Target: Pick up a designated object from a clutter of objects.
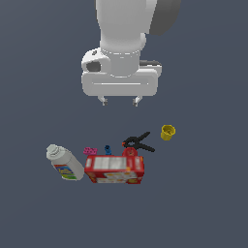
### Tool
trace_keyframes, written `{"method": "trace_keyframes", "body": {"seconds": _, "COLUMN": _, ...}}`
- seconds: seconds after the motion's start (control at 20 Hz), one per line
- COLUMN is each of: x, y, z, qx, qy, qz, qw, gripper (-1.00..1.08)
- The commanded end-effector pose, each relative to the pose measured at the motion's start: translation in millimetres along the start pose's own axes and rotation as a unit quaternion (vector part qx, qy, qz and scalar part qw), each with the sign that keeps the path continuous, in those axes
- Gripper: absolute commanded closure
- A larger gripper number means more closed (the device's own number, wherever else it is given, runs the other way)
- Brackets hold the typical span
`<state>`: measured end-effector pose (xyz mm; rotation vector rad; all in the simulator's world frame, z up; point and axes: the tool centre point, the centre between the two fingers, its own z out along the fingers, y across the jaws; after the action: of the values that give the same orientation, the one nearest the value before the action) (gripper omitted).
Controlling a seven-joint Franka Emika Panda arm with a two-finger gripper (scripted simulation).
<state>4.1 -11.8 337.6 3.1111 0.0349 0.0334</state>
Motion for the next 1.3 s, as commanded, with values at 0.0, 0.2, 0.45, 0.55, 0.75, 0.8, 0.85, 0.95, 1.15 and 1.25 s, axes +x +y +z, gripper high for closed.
{"method": "trace_keyframes", "body": {"seconds": 0.0, "x": 0, "y": -1, "z": 1, "qx": 0.000, "qy": 0.000, "qz": 0.002, "qw": 1.0000, "gripper": -0.92}}
{"method": "trace_keyframes", "body": {"seconds": 0.2, "x": 1, "y": -2, "z": 6, "qx": 0.000, "qy": 0.000, "qz": 0.014, "qw": 0.9999, "gripper": -0.92}}
{"method": "trace_keyframes", "body": {"seconds": 0.45, "x": 2, "y": -6, "z": 16, "qx": 0.002, "qy": -0.001, "qz": 0.041, "qw": 0.9992, "gripper": -0.92}}
{"method": "trace_keyframes", "body": {"seconds": 0.55, "x": 3, "y": -8, "z": 22, "qx": 0.002, "qy": -0.001, "qz": 0.055, "qw": 0.9985, "gripper": -0.92}}
{"method": "trace_keyframes", "body": {"seconds": 0.75, "x": 4, "y": -13, "z": 36, "qx": 0.004, "qy": -0.002, "qz": 0.091, "qw": 0.9958, "gripper": -0.92}}
{"method": "trace_keyframes", "body": {"seconds": 0.8, "x": 5, "y": -15, "z": 39, "qx": 0.004, "qy": -0.002, "qz": 0.102, "qw": 0.9948, "gripper": -0.92}}
{"method": "trace_keyframes", "body": {"seconds": 0.85, "x": 5, "y": -16, "z": 44, "qx": 0.005, "qy": -0.002, "qz": 0.113, "qw": 0.9936, "gripper": -0.92}}
{"method": "trace_keyframes", "body": {"seconds": 0.95, "x": 5, "y": -20, "z": 52, "qx": 0.006, "qy": -0.003, "qz": 0.136, "qw": 0.9907, "gripper": -0.92}}
{"method": "trace_keyframes", "body": {"seconds": 1.15, "x": 6, "y": -26, "z": 70, "qx": 0.007, "qy": -0.004, "qz": 0.182, "qw": 0.9833, "gripper": -0.92}}
{"method": "trace_keyframes", "body": {"seconds": 1.25, "x": 6, "y": -29, "z": 79, "qx": 0.008, "qy": -0.005, "qz": 0.205, "qw": 0.9788, "gripper": -0.92}}
